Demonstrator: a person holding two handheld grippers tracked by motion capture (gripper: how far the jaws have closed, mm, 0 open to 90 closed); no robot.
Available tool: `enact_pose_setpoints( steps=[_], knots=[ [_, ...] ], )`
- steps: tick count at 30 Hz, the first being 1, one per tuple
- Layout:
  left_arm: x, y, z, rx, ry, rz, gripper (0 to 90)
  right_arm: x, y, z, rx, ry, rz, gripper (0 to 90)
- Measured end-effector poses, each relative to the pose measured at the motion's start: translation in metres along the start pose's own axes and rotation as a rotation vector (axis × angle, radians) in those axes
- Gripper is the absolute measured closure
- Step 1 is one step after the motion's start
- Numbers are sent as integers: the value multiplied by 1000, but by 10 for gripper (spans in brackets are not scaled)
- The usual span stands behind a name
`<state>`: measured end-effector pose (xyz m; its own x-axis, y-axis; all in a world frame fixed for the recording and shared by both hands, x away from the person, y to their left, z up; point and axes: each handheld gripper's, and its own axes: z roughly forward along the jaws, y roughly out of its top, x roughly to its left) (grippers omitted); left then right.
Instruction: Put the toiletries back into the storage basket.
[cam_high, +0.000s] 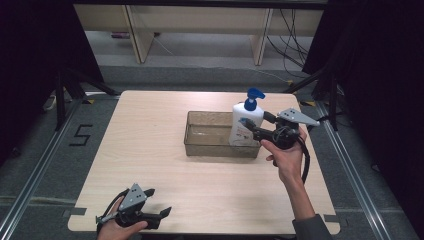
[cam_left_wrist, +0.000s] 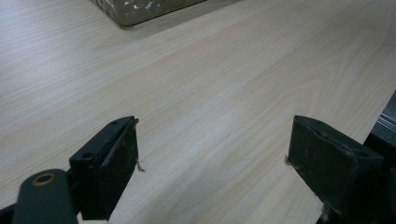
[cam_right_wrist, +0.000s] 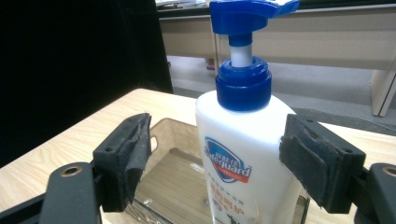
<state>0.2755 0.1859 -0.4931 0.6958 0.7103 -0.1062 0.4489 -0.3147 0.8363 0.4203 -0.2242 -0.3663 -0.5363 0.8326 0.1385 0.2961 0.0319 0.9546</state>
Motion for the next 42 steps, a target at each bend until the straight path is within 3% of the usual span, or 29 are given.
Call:
enact_pose_setpoints(
  steps=[8, 14, 15, 17, 19, 20, 23, 28, 30, 38, 39, 42],
  knots=[
    [-2, 1, -2, -11, -7, 4, 156, 1, -5, -4, 9, 14, 37, 249],
    [-1, 1, -2, -3, -2, 14, 156, 4, -8, -5, 19, 11, 23, 249],
    [-1, 1, -2, -5, -5, 12, 155, 6, -9, -6, 27, 16, 56, 249],
    [-2, 1, -2, -13, -8, 0, 155, 4, -10, -7, 28, 22, 37, 248],
    [-2, 1, -2, -12, -9, 1, 154, 8, -11, -10, 43, 18, 64, 246],
    [-2, 1, -2, -12, -10, 0, 153, 6, -12, -10, 27, 20, 38, 246],
    [-2, 1, -2, -17, -11, -3, 152, 8, -14, -13, 36, 26, 29, 245],
    [-1, 0, -1, -17, -9, -1, 151, 13, -17, -17, 37, 30, 57, 242],
    [-2, 0, -1, -19, -9, -1, 151, 13, -18, -18, 36, 37, 36, 239],
    [-2, 0, -1, -24, -12, -4, 150, 25, -27, -17, 51, 89, 45, 235],
    [-2, 0, -1, -22, -9, 1, 150, 28, -29, -18, 65, 84, 65, 234],
    [-2, 1, -2, -21, -6, -2, 150, 30, -33, -17, 69, 96, 46, 231]
  ],
)
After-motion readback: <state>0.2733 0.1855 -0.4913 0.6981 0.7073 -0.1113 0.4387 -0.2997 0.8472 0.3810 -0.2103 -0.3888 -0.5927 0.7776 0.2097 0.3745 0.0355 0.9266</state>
